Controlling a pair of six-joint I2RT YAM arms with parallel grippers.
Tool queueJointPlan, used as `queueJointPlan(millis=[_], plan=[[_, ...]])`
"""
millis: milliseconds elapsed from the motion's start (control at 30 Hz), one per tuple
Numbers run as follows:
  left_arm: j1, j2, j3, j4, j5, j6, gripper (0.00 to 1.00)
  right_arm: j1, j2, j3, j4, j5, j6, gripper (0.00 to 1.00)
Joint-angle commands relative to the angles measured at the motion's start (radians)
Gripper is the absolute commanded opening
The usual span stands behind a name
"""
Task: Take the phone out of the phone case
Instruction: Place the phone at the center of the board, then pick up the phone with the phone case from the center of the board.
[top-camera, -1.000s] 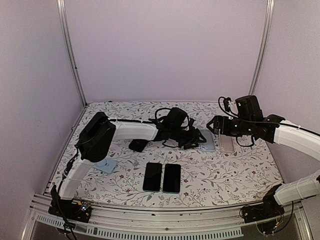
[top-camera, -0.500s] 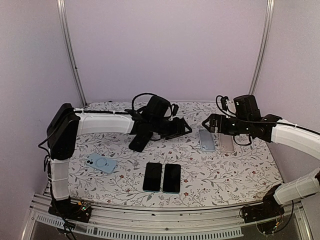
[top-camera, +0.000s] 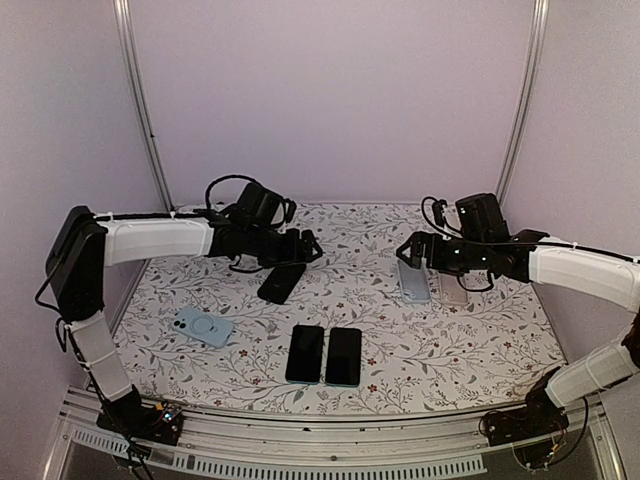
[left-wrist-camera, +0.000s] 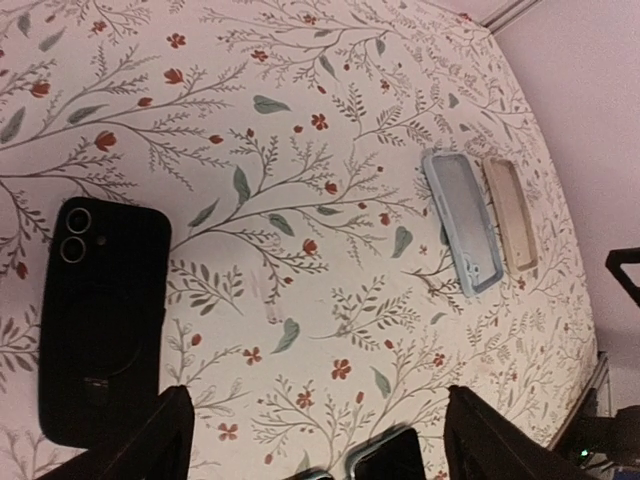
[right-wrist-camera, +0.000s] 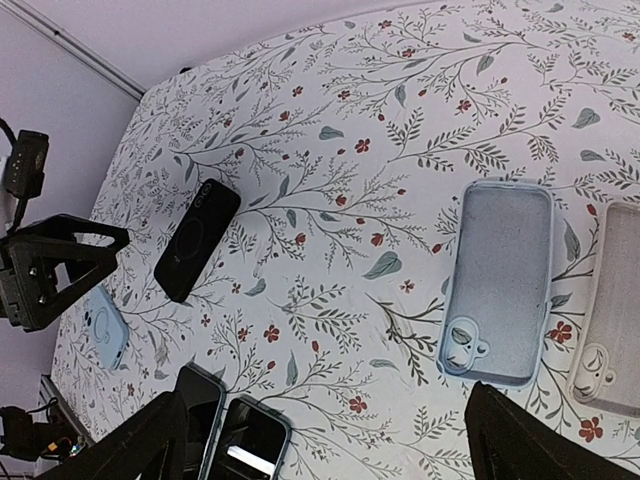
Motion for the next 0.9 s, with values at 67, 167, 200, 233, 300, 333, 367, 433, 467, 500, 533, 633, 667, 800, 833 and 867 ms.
queueJointPlan(millis=[67, 167, 200, 233, 300, 333, 367, 433, 467, 500, 533, 633, 667, 800, 833, 867], plan=[[0.05, -0.019, -0.012, -0.133, -0.098, 0.157, 0.9, -0.004, 0.015, 0.017, 0.05, 0.0, 0.033, 0.99], [0.076, 0.003, -0.005, -0.156, -0.112, 0.194, 0.91, -0.003, 0.015, 0.019, 0.058, -0.005, 0.038, 0.99], [0.084, 0.011, -0.003, -0.16, -0.112, 0.203, 0.91, -0.004, 0.017, 0.021, 0.057, -0.006, 0.037, 0.99], [0.091, 0.023, 0.0, -0.164, -0.112, 0.21, 0.91, -0.002, 0.017, 0.022, 0.056, -0.005, 0.037, 0.99], [0.105, 0.047, 0.005, -0.172, -0.126, 0.221, 0.91, -0.004, 0.017, 0.025, 0.054, -0.003, 0.032, 0.99], [0.11, 0.058, 0.008, -0.174, -0.138, 0.225, 0.91, -0.003, 0.017, 0.027, 0.051, -0.001, 0.029, 0.99], [0.118, 0.068, 0.008, -0.174, -0.135, 0.228, 0.91, -0.004, 0.015, 0.029, 0.049, 0.0, 0.027, 0.99], [0.13, 0.09, 0.012, -0.173, -0.128, 0.235, 0.92, -0.004, 0.014, 0.029, 0.049, 0.0, 0.025, 0.99], [0.135, 0.101, 0.014, -0.176, -0.127, 0.237, 0.92, -0.004, 0.012, 0.029, 0.048, 0.001, 0.024, 0.99], [0.141, 0.11, 0.018, -0.178, -0.125, 0.238, 0.91, -0.004, 0.013, 0.03, 0.047, 0.0, 0.023, 0.99], [0.146, 0.117, 0.019, -0.179, -0.123, 0.237, 0.91, -0.004, 0.013, 0.03, 0.047, -0.001, 0.025, 0.99], [0.159, 0.137, 0.018, -0.168, -0.112, 0.239, 0.92, -0.004, 0.013, 0.027, 0.048, -0.004, 0.024, 0.99], [0.161, 0.145, 0.019, -0.167, -0.097, 0.239, 0.92, -0.004, 0.013, 0.026, 0.05, -0.006, 0.024, 0.99], [0.162, 0.183, 0.021, -0.155, -0.074, 0.242, 0.92, -0.003, 0.012, 0.026, 0.05, -0.013, 0.026, 0.99], [0.163, 0.193, 0.02, -0.151, -0.07, 0.242, 0.92, -0.003, 0.009, 0.025, 0.05, -0.013, 0.026, 0.99], [0.163, 0.202, 0.02, -0.149, -0.067, 0.242, 0.92, -0.003, 0.005, 0.023, 0.05, -0.011, 0.026, 0.99]])
